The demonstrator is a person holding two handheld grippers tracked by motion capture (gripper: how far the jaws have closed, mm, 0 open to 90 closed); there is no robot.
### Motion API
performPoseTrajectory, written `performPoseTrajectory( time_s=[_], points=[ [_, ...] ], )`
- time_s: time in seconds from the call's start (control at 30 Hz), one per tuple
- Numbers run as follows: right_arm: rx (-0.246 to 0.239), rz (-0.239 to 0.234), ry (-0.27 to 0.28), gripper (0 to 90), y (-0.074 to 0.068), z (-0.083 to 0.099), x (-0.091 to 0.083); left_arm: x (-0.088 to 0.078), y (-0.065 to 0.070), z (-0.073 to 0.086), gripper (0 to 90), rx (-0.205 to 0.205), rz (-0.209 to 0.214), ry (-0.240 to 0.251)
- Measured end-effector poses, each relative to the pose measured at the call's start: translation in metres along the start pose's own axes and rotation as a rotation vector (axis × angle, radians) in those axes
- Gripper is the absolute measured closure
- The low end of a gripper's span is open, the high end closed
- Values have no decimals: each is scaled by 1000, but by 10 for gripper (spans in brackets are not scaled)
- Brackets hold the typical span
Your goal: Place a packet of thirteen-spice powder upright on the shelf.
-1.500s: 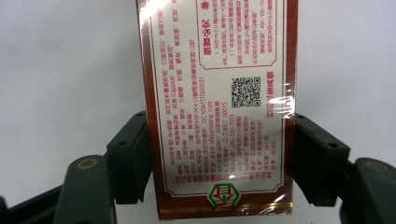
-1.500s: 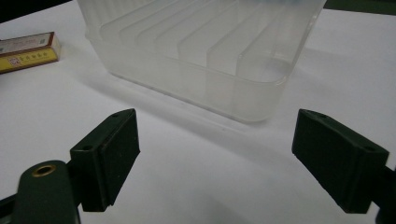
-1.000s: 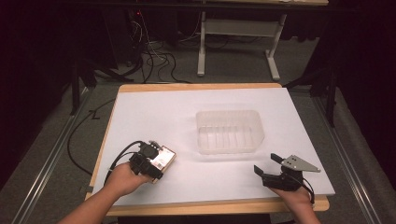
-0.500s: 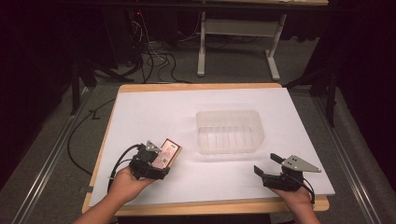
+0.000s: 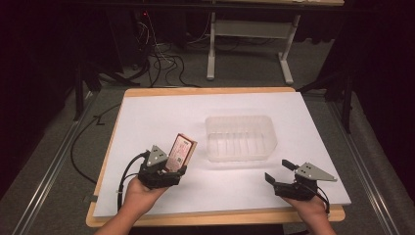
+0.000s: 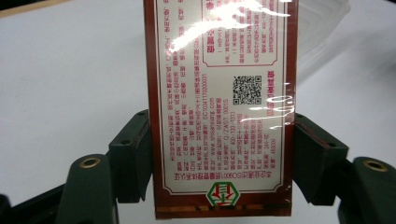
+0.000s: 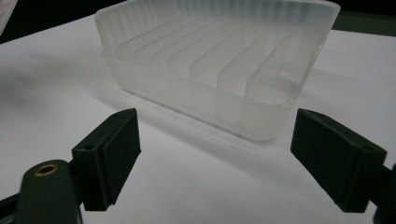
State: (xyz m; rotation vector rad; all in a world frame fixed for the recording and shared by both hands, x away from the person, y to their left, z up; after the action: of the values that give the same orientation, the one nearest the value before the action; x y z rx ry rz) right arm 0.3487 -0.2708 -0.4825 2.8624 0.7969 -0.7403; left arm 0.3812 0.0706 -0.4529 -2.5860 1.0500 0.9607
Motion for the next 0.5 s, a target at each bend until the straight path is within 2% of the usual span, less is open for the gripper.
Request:
performPoseTrajectory(
  time_s=[0.03, 0.07, 0.17, 0.23, 0.33, 0.4, 0.5],
  points=[
    [0, 0, 0, 164, 0, 0, 0, 0, 0, 0, 328, 0, 0, 0],
    [22, 0, 2, 183, -1, -3, 0, 2, 6, -3, 328, -1, 13, 26],
    [12, -5, 3, 213, -4, -5, -1, 7, 17, -7, 328, 13, 30, 49],
    [7, 3, 8, 187, -6, -6, 0, 9, 26, -10, 328, 35, 35, 63],
    [-4, -21, -13, 163, -11, -6, 2, 13, 38, -18, 327, 68, 38, 87],
    [-3, -33, -27, 157, -14, -6, 4, 12, 45, -27, 328, 64, 56, 123],
    [-18, -47, -3, 157, -20, -14, 4, 13, 56, -35, 327, 69, 74, 165]
  ],
)
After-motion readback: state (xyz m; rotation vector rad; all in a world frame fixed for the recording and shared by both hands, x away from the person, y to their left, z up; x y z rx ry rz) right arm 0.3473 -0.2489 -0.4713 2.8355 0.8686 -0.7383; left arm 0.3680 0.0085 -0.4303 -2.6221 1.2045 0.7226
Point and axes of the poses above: each handheld gripper's, and its own axes: x roughly forward along the jaws, z roughly out of its underside, y roughly to its right, the point moved 8 cm from there along x, roughly forward along the jaws, and after that the axes turned 4 degrees about -y, right-handed, at the moved point
